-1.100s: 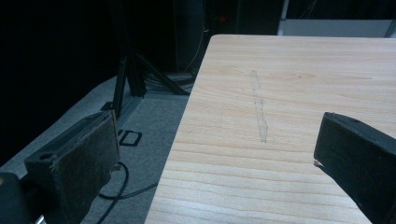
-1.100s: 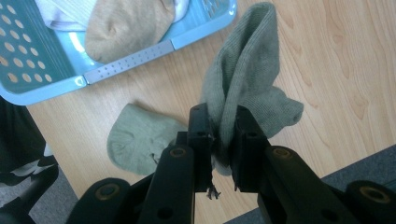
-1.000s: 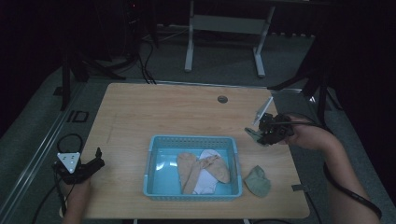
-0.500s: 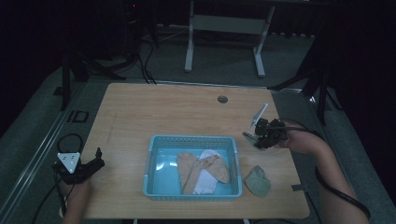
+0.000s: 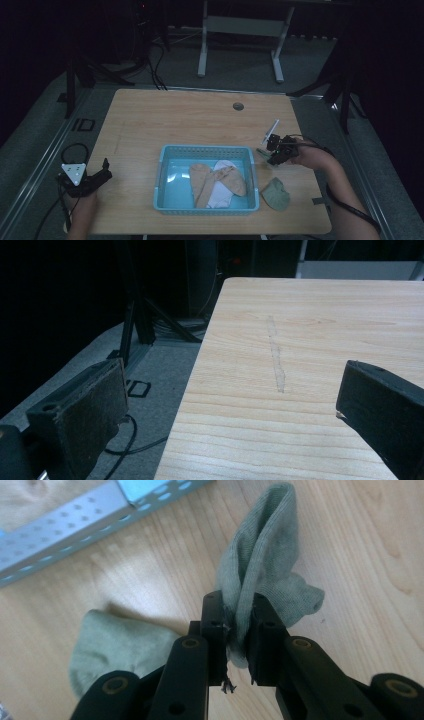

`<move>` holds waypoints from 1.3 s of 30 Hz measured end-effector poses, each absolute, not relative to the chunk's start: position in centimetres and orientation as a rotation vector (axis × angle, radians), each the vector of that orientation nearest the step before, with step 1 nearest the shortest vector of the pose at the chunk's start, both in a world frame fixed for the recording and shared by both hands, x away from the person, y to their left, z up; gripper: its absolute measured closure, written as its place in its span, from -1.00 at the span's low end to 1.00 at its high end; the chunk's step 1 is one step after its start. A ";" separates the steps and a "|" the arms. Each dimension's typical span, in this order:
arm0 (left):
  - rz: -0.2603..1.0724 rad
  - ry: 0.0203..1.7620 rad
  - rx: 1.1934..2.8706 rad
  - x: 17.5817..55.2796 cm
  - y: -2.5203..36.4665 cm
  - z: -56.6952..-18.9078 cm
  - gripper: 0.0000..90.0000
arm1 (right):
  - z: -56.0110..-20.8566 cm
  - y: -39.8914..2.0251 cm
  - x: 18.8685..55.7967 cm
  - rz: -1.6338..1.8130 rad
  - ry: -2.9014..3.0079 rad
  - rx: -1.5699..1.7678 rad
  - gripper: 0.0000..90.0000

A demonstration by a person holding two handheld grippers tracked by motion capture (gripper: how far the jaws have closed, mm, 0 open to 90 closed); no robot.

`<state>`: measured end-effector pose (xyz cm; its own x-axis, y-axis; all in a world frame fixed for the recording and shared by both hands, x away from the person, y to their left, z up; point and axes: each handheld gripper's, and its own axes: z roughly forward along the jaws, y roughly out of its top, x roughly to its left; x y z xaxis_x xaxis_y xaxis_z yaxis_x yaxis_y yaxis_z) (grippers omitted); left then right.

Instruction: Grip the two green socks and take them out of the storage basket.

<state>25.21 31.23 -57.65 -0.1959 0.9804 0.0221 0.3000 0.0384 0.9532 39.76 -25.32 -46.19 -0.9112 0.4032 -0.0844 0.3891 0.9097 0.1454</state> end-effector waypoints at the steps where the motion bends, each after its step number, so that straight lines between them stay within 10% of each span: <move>1: 1.188 1.591 1.327 25.2 31.2 -57.7 -0.99 | -46.6 -25.4 39.9 0.204 2.967 0.622 0.78; 18: 1.189 1.591 1.326 25.2 31.2 -57.7 -0.99 | -52.0 -25.0 40.0 0.182 3.015 0.679 0.78; 39: 1.187 1.593 1.328 25.2 31.2 -57.6 -0.99 | -47.1 -25.3 39.5 0.351 2.893 0.685 0.24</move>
